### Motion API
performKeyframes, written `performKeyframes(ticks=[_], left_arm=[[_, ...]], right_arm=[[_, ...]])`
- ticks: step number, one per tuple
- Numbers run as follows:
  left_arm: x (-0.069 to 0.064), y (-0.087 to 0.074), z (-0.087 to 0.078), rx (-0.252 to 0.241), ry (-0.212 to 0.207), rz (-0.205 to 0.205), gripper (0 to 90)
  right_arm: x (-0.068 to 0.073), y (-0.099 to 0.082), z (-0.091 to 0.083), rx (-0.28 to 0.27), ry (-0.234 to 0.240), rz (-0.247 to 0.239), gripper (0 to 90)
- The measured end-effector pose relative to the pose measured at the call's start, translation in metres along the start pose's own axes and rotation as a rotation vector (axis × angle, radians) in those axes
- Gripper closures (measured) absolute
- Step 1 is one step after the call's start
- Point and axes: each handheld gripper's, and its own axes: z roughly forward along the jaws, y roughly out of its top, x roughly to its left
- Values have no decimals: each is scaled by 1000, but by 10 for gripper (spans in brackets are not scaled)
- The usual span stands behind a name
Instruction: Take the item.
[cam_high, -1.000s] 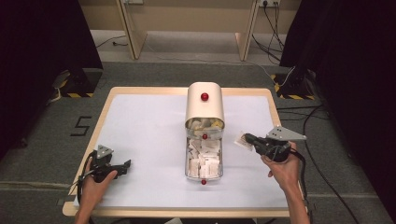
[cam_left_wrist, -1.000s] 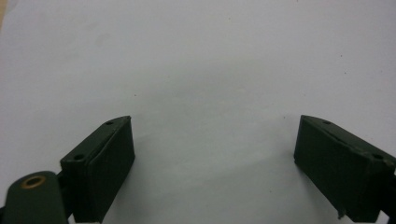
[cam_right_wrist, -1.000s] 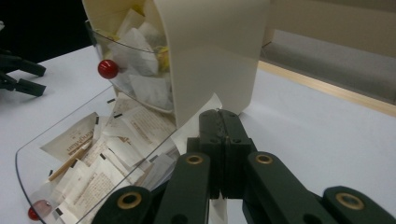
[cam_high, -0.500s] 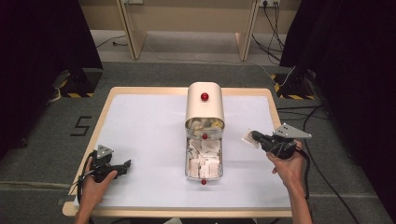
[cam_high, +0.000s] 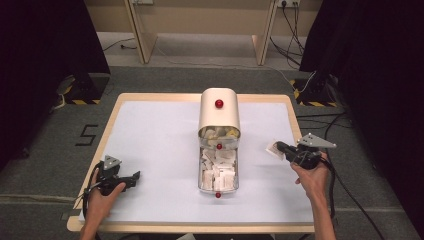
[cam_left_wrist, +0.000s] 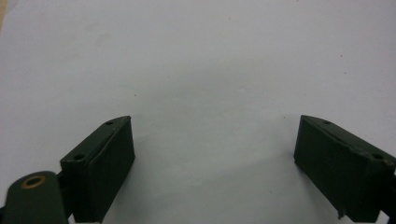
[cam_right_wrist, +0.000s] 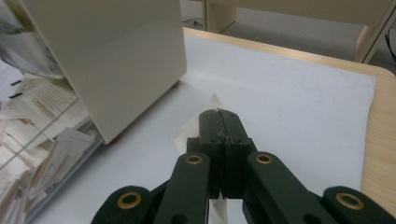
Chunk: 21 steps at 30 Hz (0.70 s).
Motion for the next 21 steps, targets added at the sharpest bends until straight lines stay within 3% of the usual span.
performKeyframes(ticks=[11,21], left_arm=[[0,0,0,0,0,0,114],[0,0,0,0,0,0,114]], right_arm=[[-17,-20,14,46,-27,40,898],[-15,-23,25,70,-13,42,897]])
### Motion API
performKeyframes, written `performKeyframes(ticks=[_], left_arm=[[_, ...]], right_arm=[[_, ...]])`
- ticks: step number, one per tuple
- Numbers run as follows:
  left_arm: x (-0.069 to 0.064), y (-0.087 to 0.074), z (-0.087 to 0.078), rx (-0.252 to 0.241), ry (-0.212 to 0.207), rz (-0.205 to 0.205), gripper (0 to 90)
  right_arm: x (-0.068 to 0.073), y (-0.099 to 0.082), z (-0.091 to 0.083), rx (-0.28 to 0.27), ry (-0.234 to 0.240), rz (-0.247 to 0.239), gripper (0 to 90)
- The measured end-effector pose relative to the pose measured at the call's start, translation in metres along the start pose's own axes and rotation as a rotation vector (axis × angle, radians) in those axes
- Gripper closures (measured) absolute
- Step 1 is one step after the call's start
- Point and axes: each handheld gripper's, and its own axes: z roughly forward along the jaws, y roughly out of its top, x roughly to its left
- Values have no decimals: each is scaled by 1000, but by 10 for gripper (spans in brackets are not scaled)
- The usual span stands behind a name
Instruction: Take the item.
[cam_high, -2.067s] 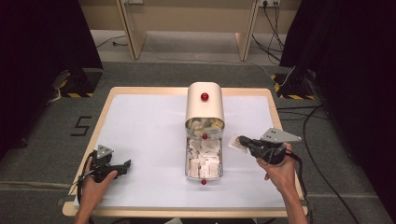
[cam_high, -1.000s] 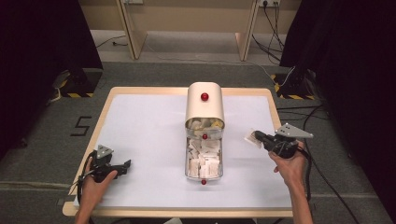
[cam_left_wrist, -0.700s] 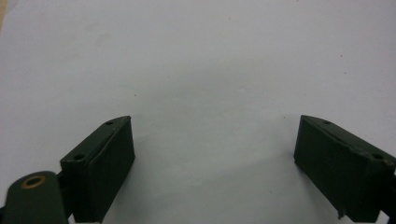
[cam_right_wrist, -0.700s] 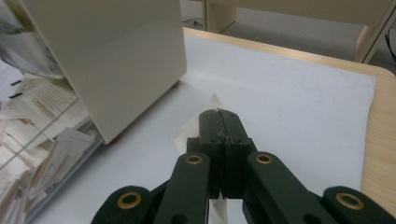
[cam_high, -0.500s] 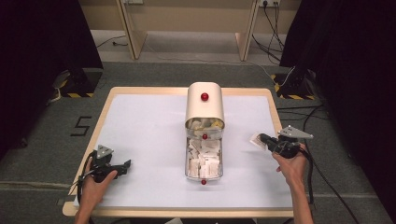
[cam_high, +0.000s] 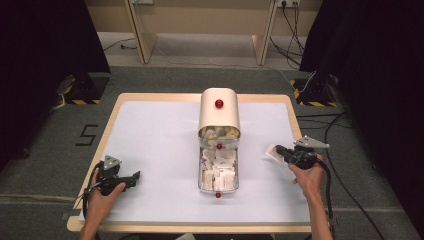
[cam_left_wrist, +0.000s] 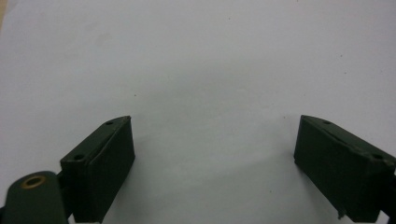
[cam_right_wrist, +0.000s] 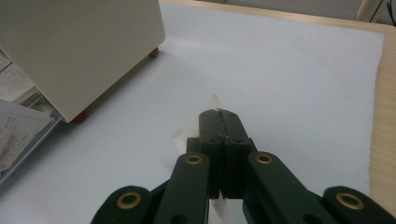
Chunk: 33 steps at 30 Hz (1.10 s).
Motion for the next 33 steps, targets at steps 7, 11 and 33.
performKeyframes(ticks=[7,11,33], left_arm=[[0,0,0,0,0,0,114],[0,0,0,0,0,0,114],[0,0,0,0,0,0,114]], right_arm=[[3,0,9,14,7,-5,896],[4,-1,13,21,12,-1,893],[4,7,7,-11,-56,40,366]])
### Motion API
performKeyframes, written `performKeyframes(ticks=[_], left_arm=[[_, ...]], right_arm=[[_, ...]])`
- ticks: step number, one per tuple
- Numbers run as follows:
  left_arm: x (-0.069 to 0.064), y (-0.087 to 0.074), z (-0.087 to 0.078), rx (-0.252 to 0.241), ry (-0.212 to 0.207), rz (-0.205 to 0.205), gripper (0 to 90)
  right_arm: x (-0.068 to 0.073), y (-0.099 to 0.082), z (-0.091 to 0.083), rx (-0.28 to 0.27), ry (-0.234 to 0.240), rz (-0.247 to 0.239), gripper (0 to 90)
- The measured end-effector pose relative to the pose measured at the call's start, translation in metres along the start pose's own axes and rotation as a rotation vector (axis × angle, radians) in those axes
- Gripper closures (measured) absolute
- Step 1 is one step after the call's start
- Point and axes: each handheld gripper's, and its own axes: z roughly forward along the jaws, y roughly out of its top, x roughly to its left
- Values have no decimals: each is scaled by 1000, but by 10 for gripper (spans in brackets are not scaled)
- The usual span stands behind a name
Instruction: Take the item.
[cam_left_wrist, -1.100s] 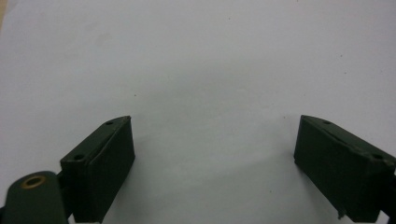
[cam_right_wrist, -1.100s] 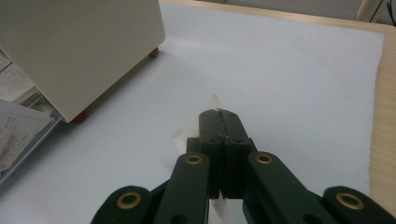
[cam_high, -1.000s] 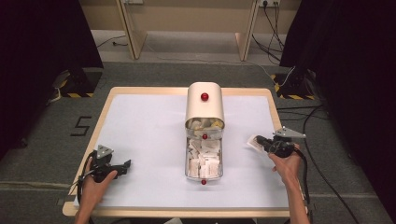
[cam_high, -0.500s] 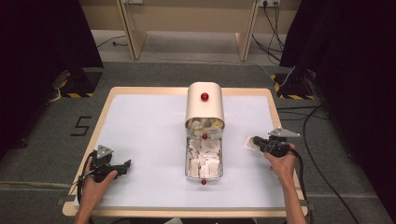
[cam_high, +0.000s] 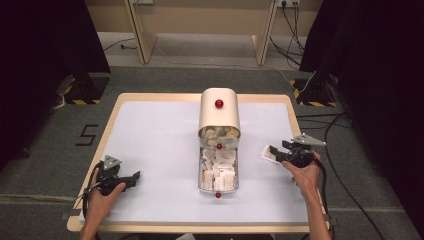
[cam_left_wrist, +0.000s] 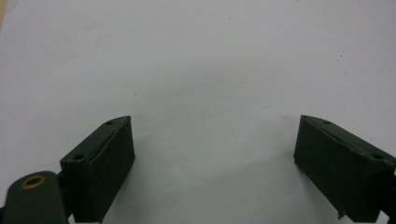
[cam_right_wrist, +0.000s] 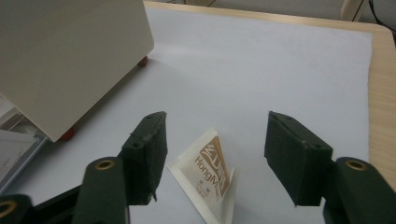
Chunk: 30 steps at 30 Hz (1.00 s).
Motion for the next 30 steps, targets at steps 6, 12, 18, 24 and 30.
performKeyframes(ticks=[6,12,18,24,30], left_arm=[[0,0,0,0,0,0,114],[0,0,0,0,0,0,115],[0,0,0,0,0,0,114],[0,0,0,1,-1,-1,114],[0,0,0,1,-1,-1,114]], right_arm=[[3,-2,-4,21,1,8,294],[10,-4,-9,33,3,4,235],[19,-6,-14,31,17,-5,214],[27,-9,-18,37,30,-17,209],[36,-13,-25,41,41,-39,211]])
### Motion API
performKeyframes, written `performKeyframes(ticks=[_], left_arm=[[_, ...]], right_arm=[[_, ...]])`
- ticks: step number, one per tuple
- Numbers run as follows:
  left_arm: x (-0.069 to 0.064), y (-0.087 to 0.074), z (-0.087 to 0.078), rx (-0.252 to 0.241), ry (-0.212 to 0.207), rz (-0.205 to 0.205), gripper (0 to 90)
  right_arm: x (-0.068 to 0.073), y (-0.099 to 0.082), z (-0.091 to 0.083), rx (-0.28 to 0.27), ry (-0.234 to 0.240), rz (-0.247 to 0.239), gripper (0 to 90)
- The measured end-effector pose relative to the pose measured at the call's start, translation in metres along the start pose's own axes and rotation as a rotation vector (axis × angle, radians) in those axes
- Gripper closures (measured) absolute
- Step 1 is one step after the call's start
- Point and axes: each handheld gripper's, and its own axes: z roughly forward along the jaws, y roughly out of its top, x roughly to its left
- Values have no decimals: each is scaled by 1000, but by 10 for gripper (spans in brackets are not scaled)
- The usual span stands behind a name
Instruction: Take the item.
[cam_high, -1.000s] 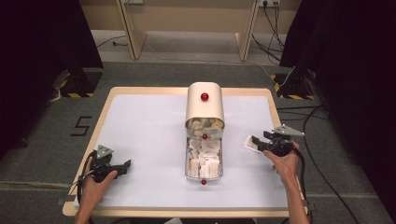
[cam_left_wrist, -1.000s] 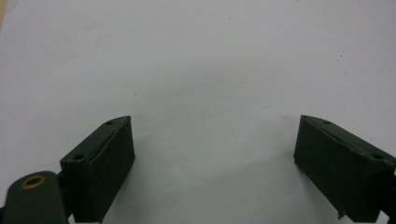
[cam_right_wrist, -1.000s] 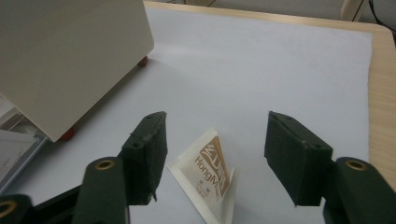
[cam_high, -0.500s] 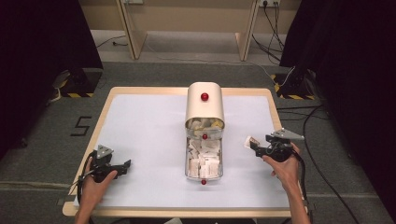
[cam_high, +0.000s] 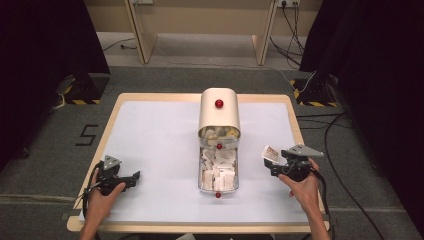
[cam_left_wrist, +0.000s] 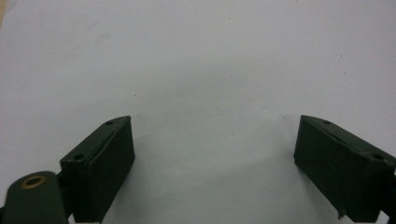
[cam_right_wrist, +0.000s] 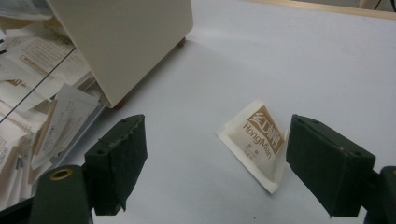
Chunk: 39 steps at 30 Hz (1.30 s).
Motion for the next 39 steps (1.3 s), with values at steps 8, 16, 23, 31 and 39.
performKeyframes(ticks=[8,16,23,31,39], left_arm=[[0,0,0,0,-1,0,114],[0,0,0,0,0,0,114],[0,0,0,0,0,0,114],[0,0,0,0,0,0,114],[0,0,0,0,0,0,114]], right_arm=[[15,-10,-1,28,-20,-50,211],[25,-17,-3,28,3,-61,218],[31,-23,-6,36,15,-74,220],[35,-27,-9,52,26,-92,216],[41,-32,-11,63,48,-101,215]])
